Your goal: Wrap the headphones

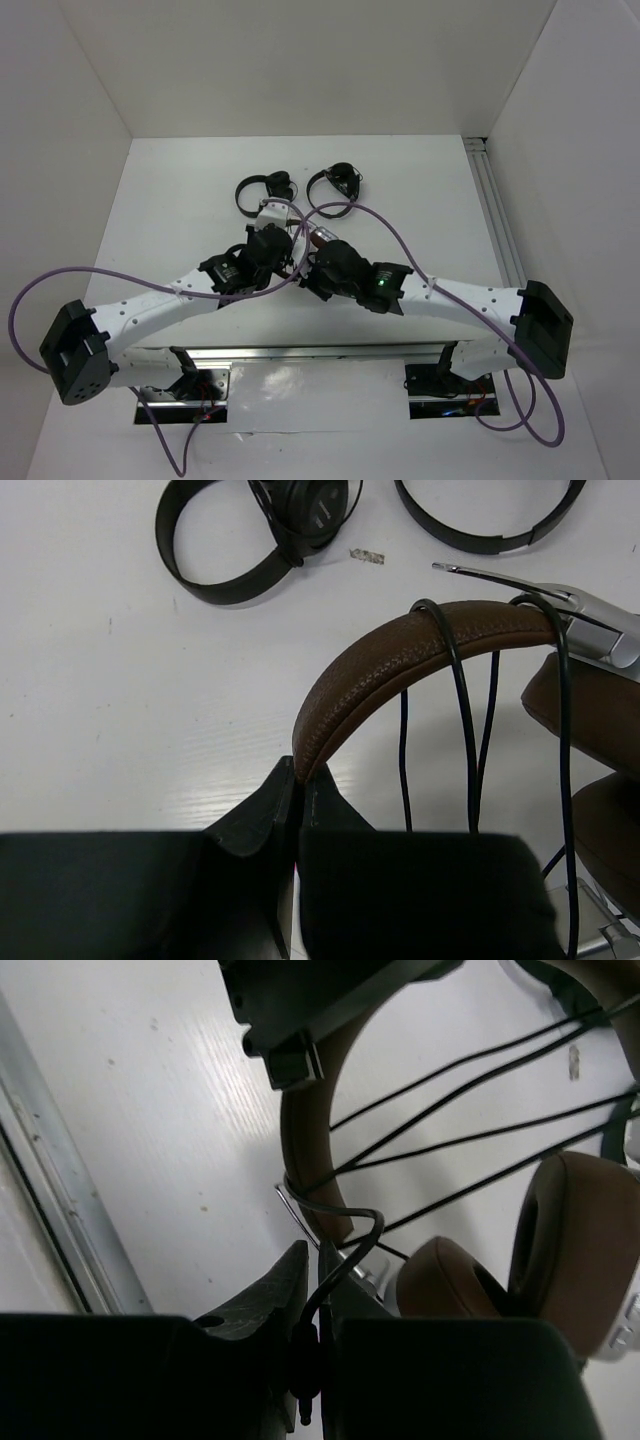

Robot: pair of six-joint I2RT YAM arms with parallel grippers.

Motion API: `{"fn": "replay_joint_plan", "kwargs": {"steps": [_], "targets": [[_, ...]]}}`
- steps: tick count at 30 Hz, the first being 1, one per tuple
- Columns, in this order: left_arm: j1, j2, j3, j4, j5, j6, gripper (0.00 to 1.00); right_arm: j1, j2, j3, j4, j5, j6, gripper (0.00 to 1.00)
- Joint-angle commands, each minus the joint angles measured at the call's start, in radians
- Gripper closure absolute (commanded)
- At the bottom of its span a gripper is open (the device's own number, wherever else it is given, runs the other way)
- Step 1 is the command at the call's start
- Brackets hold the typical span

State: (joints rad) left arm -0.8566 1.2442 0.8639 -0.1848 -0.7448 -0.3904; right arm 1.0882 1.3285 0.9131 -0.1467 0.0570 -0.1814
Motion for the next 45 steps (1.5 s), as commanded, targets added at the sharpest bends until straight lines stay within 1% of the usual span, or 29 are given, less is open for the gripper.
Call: {"fn": "replay_joint_plan", "kwargs": {"steps": [1, 6, 9, 13, 19, 25, 28, 30, 34, 37, 40, 43, 45], "targets": [[-0.029, 0.095, 0.0, 0.038, 0.042, 0.008, 1.0, 0.056, -0.041, 0.076, 0.095, -0.025, -0.125, 1.0], [-0.029, 0.095, 0.0, 0.058, 0.064, 0.018, 1.0, 0.056, -0.052, 0.076, 0.075, 0.044, -0.125, 1.0], [-0.029, 0.095, -0.009, 0.067, 0.107, 0.018, 1.0, 0.056, -0.074, 0.038, 0.108, 0.089, -0.125, 1.0], [-0.019, 0.086, -0.029, 0.1, 0.176, 0.039, 1.0, 0.056, -0.083, 0.01, 0.151, 0.185, -0.125, 1.0], [-0.019, 0.175, -0.006, 0.151, 0.238, 0.048, 1.0, 0.056, -0.126, -0.037, 0.187, 0.219, -0.115, 1.0], [-0.01, 0.27, 0.046, 0.173, 0.277, 0.048, 1.0, -0.016, -0.146, -0.06, 0.206, 0.21, -0.084, 1.0], [0.002, 0.306, 0.085, 0.163, 0.277, 0.048, 1.0, -0.065, -0.146, -0.092, 0.277, 0.253, -0.046, 1.0], [0.016, 0.316, 0.101, 0.145, 0.248, 0.029, 1.0, -0.083, -0.146, -0.108, 0.324, 0.294, -0.015, 1.0], [0.07, 0.339, 0.101, 0.122, 0.275, 0.028, 1.0, -0.149, -0.074, -0.122, 0.432, 0.293, 0.013, 1.0], [0.093, 0.365, 0.092, 0.134, 0.275, 0.028, 1.0, -0.169, -0.005, -0.122, 0.509, 0.284, 0.013, 1.0], [0.117, 0.379, 0.07, 0.172, 0.3, 0.038, 1.0, -0.195, 0.064, -0.096, 0.539, 0.235, 0.022, 1.0], [0.143, 0.402, 0.06, 0.206, 0.331, 0.015, 1.0, -0.215, 0.125, -0.085, 0.591, 0.187, 0.022, 1.0], [0.174, 0.434, 0.072, 0.194, 0.341, -0.01, 1.0, -0.228, 0.156, -0.085, 0.618, 0.15, 0.031, 1.0]]}}
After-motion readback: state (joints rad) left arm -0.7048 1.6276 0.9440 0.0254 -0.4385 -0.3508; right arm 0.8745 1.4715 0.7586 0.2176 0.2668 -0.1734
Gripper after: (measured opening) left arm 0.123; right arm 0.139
